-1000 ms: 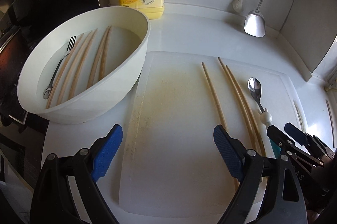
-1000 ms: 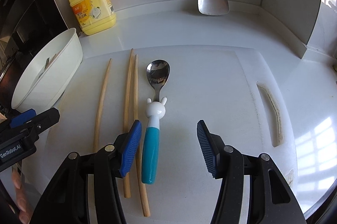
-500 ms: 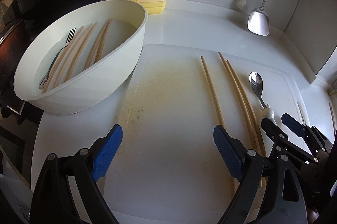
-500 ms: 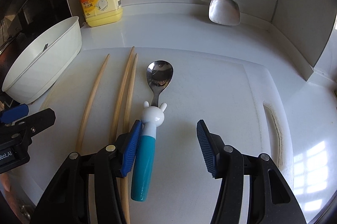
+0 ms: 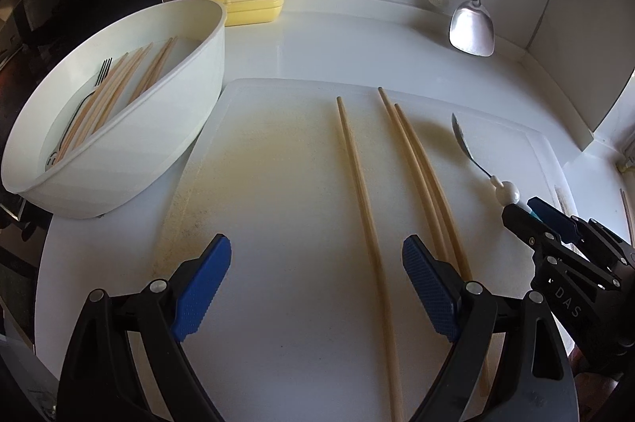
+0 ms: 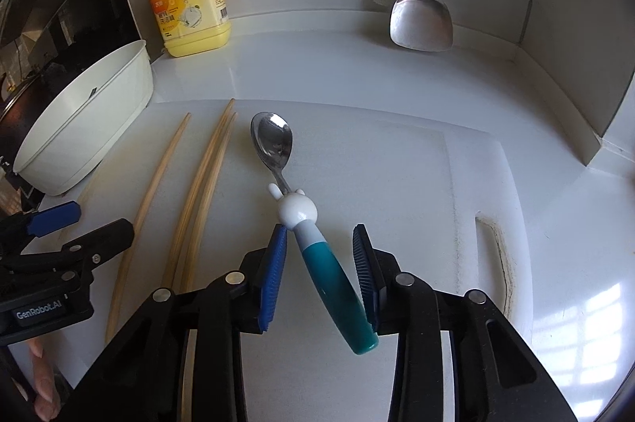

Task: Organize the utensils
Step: 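Move the right tool onto the teal spoon handle while the left tool approaches a chopstick, then close the right tool on the teal spoon handle while the left tool closes on a chopstick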

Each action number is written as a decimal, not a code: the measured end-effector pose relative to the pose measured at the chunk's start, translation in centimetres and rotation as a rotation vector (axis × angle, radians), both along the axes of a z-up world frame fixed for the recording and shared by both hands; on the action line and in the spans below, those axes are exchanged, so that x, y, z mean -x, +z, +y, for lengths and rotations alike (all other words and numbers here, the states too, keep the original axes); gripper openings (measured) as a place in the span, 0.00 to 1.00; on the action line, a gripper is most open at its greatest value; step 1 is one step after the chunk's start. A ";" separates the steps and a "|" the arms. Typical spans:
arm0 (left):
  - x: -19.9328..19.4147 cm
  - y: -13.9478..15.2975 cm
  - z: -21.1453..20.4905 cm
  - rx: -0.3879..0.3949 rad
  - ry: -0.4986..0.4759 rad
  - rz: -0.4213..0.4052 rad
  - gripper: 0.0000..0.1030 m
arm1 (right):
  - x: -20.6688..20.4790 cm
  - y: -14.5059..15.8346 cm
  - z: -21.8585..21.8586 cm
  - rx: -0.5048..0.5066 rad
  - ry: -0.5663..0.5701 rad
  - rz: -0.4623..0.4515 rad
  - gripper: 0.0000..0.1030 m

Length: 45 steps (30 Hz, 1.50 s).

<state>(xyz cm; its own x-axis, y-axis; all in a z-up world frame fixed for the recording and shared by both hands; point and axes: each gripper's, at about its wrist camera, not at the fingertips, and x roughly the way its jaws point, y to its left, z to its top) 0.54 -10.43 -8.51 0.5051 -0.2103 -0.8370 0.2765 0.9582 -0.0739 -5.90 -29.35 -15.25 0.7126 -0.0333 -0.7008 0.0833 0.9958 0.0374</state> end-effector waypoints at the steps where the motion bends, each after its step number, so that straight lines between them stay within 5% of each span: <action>1: 0.0 -0.1 -0.1 -0.002 -0.002 -0.001 0.84 | 0.0 0.0 -0.1 -0.004 0.018 0.000 0.33; 15: 0.2 -1.0 -1.6 -0.025 -0.004 -0.043 0.81 | -1.4 0.1 0.6 0.069 0.141 0.005 0.45; 26: 0.6 -0.4 -2.3 -0.013 -0.032 -0.075 0.49 | -1.8 0.0 1.1 0.105 0.201 0.005 0.37; 30: 0.4 -0.2 -2.5 -0.006 -0.033 -0.071 0.32 | -1.6 0.0 1.9 0.127 0.230 0.001 0.23; 35: 0.4 -0.1 -2.5 0.004 -0.047 -0.068 0.09 | -1.6 0.0 1.9 0.123 0.233 -0.002 0.22; 45: 0.3 0.2 -1.8 0.059 -0.052 -0.033 0.07 | -1.1 0.3 1.5 0.088 0.214 -0.026 0.22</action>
<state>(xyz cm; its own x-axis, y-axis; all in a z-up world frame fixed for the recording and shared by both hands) 0.20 -12.24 -8.31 0.5195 -0.2855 -0.8054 0.3289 0.9367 -0.1199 -4.81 -27.89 -14.95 0.7276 0.0602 -0.6834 -0.1298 0.9902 -0.0510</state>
